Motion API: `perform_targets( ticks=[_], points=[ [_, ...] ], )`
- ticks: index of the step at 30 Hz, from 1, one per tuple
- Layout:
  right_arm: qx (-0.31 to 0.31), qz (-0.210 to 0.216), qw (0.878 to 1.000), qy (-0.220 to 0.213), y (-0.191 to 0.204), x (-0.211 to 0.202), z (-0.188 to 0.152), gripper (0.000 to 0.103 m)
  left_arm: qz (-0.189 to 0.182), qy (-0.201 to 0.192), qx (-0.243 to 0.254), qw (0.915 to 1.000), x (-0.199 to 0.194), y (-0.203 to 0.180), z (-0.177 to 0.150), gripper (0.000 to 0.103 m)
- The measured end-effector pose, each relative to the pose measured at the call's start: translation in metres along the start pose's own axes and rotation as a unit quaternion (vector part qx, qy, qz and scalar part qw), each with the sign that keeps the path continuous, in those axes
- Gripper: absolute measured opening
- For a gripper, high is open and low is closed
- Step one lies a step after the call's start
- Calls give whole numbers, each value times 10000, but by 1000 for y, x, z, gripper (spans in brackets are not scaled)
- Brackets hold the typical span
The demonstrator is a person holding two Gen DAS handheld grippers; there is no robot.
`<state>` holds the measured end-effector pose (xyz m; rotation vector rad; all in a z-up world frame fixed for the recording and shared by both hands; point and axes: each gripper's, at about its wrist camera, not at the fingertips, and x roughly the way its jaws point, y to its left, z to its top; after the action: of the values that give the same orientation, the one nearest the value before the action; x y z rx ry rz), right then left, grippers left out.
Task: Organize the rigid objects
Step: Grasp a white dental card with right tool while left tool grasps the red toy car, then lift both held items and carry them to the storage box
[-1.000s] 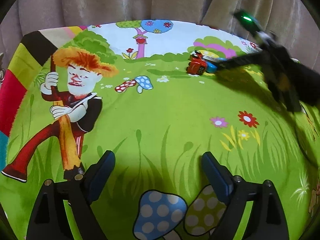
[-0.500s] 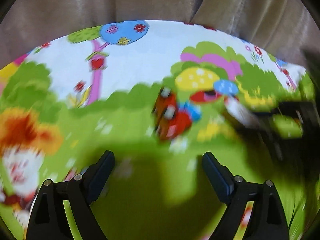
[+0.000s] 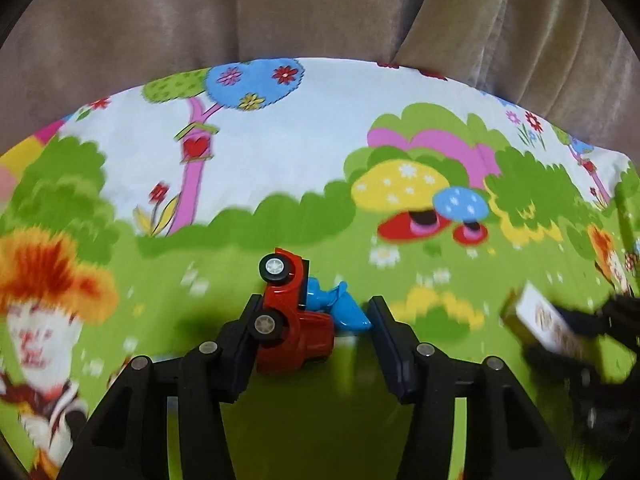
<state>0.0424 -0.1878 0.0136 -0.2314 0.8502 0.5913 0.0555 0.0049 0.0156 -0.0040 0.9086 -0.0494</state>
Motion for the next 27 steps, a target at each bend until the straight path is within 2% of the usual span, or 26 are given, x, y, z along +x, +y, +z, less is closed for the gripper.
perform_targets(
  ticks=[7, 15, 22, 27],
  points=[
    [155, -195, 9997, 11, 15, -8, -8, 34, -195, -59, -399, 9990, -48, 19, -50, 53],
    [486, -182, 9987, -15, 71, -34, -39, 34, 31, -155, -471, 9988, -99, 25, -112, 53],
    [152, -85, 9998, -13, 138, -60, -61, 34, 190, -301, -677, 9971, -136, 37, -153, 53],
    [-109, -121, 9997, -183, 175, -91, -76, 34, 220, -490, -819, 9952, -168, 44, -174, 53]
  ],
)
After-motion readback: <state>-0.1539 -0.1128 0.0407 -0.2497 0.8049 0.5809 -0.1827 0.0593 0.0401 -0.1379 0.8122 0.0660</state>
